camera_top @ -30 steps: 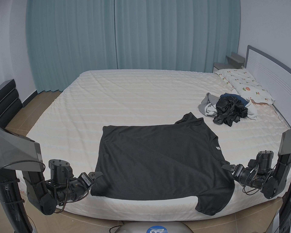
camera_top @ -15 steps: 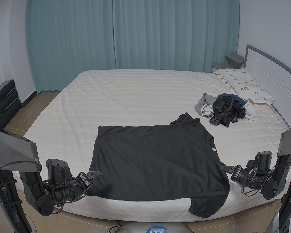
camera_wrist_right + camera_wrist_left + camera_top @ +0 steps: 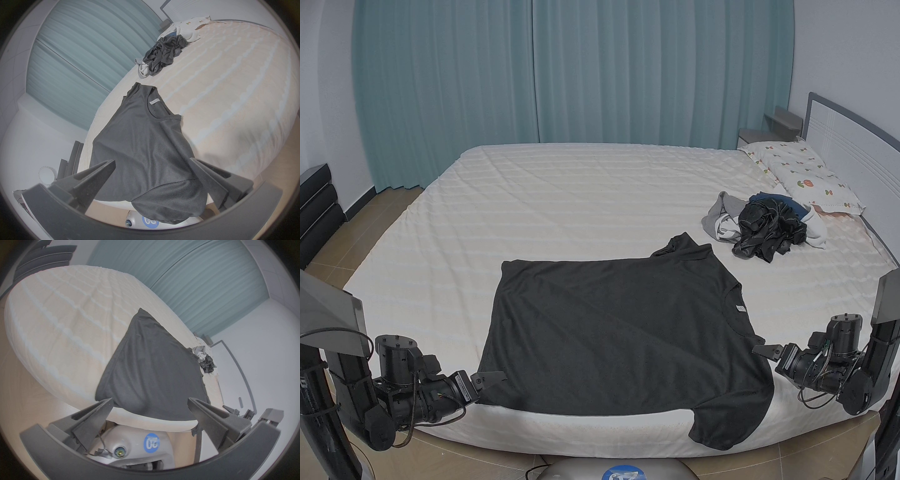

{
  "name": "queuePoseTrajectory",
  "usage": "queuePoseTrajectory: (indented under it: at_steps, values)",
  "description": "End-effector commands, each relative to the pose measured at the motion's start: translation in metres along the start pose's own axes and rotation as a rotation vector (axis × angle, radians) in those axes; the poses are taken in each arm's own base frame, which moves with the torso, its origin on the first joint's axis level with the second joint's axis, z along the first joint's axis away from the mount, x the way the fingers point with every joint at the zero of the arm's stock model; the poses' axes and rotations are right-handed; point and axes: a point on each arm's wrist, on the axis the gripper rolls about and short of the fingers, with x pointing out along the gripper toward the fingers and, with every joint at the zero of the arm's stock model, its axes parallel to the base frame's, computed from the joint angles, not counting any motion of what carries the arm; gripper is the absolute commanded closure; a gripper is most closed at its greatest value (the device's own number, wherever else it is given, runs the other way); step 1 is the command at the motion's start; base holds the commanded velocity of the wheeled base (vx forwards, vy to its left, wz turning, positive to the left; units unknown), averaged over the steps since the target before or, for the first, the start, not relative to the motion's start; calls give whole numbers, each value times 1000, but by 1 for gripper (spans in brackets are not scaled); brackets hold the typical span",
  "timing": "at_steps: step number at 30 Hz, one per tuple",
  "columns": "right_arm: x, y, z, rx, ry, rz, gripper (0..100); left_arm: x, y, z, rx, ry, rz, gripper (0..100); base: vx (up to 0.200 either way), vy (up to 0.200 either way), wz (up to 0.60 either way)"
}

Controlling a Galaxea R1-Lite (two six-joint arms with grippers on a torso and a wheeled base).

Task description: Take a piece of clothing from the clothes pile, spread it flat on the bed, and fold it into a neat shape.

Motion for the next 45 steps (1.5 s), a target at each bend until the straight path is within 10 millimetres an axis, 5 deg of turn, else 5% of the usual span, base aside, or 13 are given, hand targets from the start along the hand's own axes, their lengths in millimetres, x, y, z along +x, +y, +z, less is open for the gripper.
queuePoseTrajectory:
  at_steps: [1,12,41,42,45]
  values:
    - [1,-2,-2,3,10,-8,0,12,21,-4,28,37,59,0,0,0,0]
    - [1,-2,-3,2,13,-7,0,32,37,-12,106,44,76,0,0,0,0]
    - [5,-4,-3,5,22,-10,0,53,36,0,84,-10,38,0,0,0,0]
    - [5,-4,-4,4,24,-10,0,53,36,0,84,-10,38,100,0,0,0]
    - [10,-8,-7,10,38,-23,0,55,39,-2,80,0,49,100,0,0,0]
